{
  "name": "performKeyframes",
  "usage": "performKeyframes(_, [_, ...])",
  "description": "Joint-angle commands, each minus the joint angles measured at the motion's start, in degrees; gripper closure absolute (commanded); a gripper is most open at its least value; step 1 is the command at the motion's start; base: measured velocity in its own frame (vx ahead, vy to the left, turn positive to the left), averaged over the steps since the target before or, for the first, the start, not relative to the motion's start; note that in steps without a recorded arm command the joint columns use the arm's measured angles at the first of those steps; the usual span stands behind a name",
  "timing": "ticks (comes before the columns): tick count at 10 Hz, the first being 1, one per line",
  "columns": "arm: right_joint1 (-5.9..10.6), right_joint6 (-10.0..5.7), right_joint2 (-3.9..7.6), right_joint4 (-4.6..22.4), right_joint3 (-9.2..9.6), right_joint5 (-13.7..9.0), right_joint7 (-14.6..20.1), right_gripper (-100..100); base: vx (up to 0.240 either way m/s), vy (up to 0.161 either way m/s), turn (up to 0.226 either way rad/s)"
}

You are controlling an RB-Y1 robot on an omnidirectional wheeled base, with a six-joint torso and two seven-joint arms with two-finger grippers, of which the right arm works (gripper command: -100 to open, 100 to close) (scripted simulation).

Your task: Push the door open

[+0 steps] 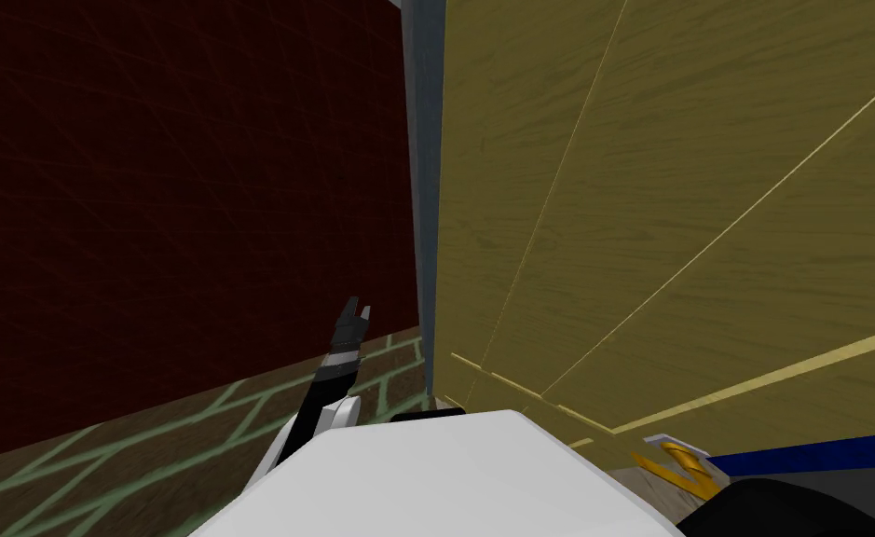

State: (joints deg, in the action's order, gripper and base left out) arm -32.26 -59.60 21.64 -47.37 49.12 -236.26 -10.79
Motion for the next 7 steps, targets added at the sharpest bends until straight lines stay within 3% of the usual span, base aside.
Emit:
performKeyframes(1, [-0.06,1.53,-0.21,0.27,-0.54,2.56,0.19,-100,0.043,-0.077,-0.041])
performKeyframes(7, [-0.09,7.39,-1.15,1.75,-2.71,12.27,0.34,-100,0.061,-0.071,-0.025])
